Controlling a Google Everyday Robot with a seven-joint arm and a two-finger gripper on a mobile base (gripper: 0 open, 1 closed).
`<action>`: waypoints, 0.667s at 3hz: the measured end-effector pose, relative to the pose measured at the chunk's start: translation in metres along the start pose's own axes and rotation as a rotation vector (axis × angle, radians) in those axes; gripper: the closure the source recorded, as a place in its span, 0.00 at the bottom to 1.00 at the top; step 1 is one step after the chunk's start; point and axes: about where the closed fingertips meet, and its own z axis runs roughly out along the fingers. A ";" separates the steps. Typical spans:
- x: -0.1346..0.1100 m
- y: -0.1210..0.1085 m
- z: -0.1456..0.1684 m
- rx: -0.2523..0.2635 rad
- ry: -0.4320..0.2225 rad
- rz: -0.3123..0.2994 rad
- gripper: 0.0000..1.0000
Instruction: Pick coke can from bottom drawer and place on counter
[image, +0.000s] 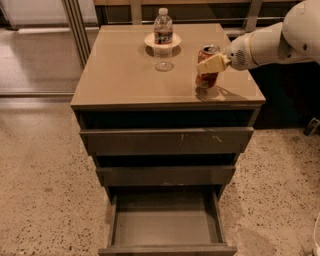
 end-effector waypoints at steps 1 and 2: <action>0.003 -0.004 0.003 -0.012 0.013 0.057 1.00; 0.008 -0.005 0.006 -0.028 0.014 0.101 1.00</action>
Offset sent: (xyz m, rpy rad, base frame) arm 0.0035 -0.0105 -0.0130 0.0986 0.1140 -0.0541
